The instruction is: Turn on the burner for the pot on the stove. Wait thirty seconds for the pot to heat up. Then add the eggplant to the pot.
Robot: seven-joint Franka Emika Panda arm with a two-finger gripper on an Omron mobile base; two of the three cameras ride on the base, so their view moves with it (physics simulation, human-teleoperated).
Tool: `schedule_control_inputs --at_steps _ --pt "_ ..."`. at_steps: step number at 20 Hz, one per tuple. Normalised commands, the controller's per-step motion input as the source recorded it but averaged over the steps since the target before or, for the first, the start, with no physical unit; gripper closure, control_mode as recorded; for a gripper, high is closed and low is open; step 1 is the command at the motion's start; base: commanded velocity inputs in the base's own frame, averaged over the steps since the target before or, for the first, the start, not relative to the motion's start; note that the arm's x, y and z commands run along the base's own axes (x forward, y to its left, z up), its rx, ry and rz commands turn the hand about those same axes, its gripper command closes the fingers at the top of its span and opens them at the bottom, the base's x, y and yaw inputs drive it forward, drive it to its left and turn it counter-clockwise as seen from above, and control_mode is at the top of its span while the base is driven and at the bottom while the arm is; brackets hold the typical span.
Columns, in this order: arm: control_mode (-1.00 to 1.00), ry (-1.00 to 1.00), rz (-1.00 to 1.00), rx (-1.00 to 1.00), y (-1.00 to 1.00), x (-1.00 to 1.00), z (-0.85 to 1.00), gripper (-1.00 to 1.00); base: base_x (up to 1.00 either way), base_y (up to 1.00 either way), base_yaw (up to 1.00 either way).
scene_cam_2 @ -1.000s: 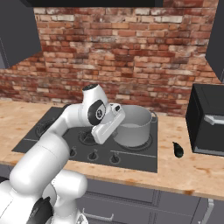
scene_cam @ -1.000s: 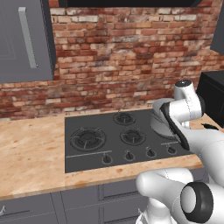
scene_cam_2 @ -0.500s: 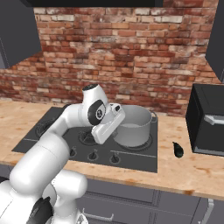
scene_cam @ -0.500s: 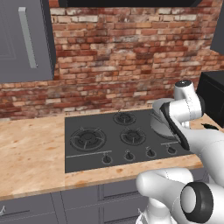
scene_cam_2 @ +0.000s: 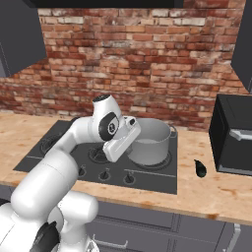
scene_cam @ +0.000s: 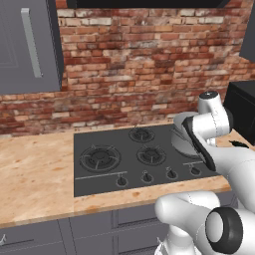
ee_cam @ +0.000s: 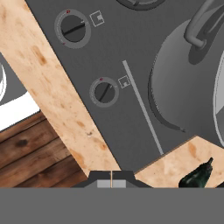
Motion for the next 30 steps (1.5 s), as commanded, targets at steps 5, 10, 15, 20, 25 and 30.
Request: schedule_control_inputs --at_steps 5,10,15,20,25,30 --pt "-1.0 0.0 0.0 0.0 0.0 0.0 0.0 1.0 0.0 0.0 0.0" --pt "-1.0 0.0 0.0 0.0 0.0 0.0 0.0 1.0 0.0 0.0 0.0" --pt "-1.0 0.0 0.0 0.0 0.0 0.0 0.0 1.0 0.0 0.0 0.0" --pt "-1.0 0.0 0.0 0.0 0.0 0.0 0.0 1.0 0.0 0.0 0.0" --pt "-1.0 0.0 0.0 0.0 0.0 0.0 0.0 1.0 0.0 0.0 0.0" --pt "-1.0 0.0 0.0 0.0 0.0 0.0 0.0 1.0 0.0 0.0 0.0"
